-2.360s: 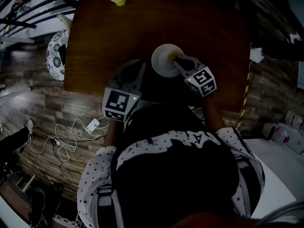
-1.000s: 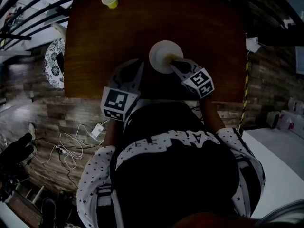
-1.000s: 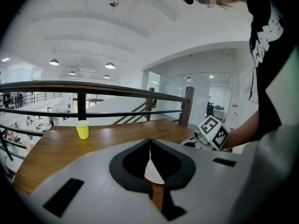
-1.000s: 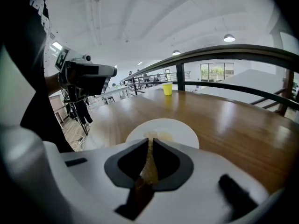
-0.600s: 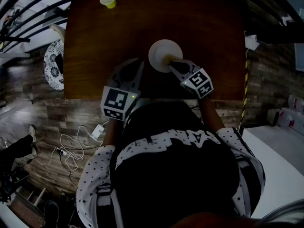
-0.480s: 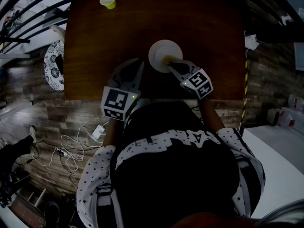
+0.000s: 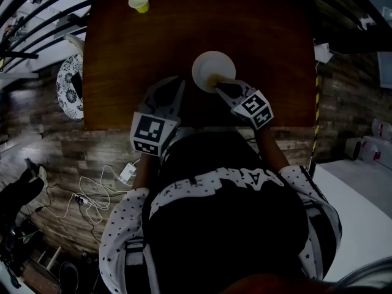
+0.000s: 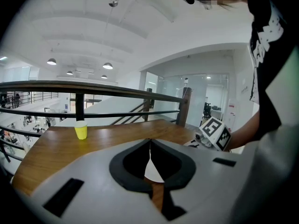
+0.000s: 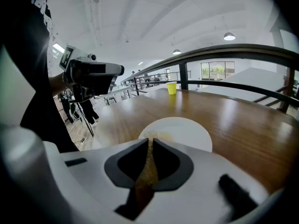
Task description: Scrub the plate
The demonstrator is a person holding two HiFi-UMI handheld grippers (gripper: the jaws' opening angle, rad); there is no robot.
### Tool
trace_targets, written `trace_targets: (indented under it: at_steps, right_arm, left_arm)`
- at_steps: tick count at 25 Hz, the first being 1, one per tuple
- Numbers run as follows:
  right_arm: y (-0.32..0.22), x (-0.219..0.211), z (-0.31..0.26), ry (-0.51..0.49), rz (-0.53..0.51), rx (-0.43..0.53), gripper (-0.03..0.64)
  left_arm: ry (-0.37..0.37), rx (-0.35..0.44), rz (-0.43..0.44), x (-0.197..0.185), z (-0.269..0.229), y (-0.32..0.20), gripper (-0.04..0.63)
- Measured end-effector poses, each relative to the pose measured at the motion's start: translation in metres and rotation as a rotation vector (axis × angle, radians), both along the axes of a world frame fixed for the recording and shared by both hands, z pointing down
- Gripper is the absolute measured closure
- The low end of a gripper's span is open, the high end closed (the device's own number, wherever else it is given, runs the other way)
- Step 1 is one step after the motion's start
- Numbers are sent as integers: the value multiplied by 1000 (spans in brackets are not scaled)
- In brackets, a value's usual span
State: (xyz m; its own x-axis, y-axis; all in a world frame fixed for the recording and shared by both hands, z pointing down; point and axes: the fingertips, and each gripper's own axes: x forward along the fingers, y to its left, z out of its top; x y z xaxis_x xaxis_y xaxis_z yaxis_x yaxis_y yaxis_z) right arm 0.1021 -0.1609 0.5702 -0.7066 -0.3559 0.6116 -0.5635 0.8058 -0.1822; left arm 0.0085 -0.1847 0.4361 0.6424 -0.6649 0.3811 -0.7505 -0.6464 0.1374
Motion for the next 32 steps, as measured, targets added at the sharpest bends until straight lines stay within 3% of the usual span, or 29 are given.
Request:
trace_targets:
  at_steps: [32]
  right_arm:
    - [26,-25,-10,-36,18,2,574]
  left_arm:
    - [13,24,44,-14,-6,17,581]
